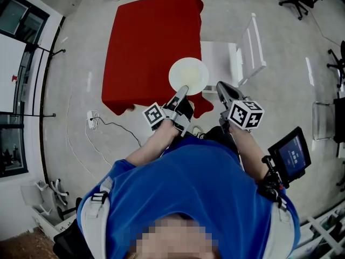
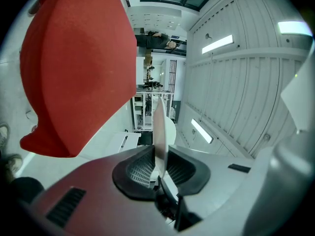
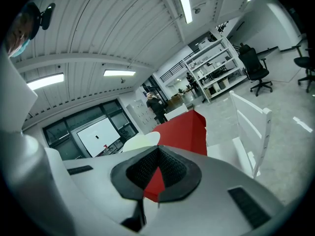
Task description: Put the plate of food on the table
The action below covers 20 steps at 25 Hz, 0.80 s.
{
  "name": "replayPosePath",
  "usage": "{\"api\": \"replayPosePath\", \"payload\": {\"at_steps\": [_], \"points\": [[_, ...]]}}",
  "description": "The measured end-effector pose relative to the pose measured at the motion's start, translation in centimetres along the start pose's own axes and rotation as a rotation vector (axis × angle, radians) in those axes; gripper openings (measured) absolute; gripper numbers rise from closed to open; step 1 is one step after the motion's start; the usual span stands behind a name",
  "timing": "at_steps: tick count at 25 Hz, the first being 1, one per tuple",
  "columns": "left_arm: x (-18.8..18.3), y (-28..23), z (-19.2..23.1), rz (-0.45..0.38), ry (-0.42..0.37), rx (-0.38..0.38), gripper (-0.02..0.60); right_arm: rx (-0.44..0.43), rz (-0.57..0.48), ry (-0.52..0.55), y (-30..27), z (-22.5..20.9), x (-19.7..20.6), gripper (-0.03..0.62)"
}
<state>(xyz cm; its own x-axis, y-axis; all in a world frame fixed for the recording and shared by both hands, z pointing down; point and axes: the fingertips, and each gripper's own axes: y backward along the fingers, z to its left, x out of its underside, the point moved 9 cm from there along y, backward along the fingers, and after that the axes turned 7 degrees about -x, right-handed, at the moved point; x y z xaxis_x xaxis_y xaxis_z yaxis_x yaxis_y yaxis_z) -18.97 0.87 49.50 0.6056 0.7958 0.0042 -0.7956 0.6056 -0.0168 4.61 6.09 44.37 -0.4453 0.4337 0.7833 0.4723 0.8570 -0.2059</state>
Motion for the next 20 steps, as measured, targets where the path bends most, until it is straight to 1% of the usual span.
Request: {"api": "replayPosePath", "payload": {"at_steps": [5,8,10,20], "points": [[-1.1,-0.9,0.4,-0.019,-0.006,-0.018,0.063,-0.012,0.001,-0.006,-1.8,-1.4,-1.0,0.002],[-3.0,-4.7,1.2,-0.049,-0.006,-0.031,0.063,-0.034,0.013,-0.009,-4.8,-4.8,-3.3,0.002],[-3.8,-6.2,1.5,-0.066,-0.004,-0.035,0.063,-0.045,0.022,-0.011,-6.2,-6.2,-4.2,0.002],[-4.1,-5.1,1.3,-0.121,-0.014,-0.042,0.063,-0.092,0.039,-0.014,-6.8,-5.3,-4.0,0.002]]}}
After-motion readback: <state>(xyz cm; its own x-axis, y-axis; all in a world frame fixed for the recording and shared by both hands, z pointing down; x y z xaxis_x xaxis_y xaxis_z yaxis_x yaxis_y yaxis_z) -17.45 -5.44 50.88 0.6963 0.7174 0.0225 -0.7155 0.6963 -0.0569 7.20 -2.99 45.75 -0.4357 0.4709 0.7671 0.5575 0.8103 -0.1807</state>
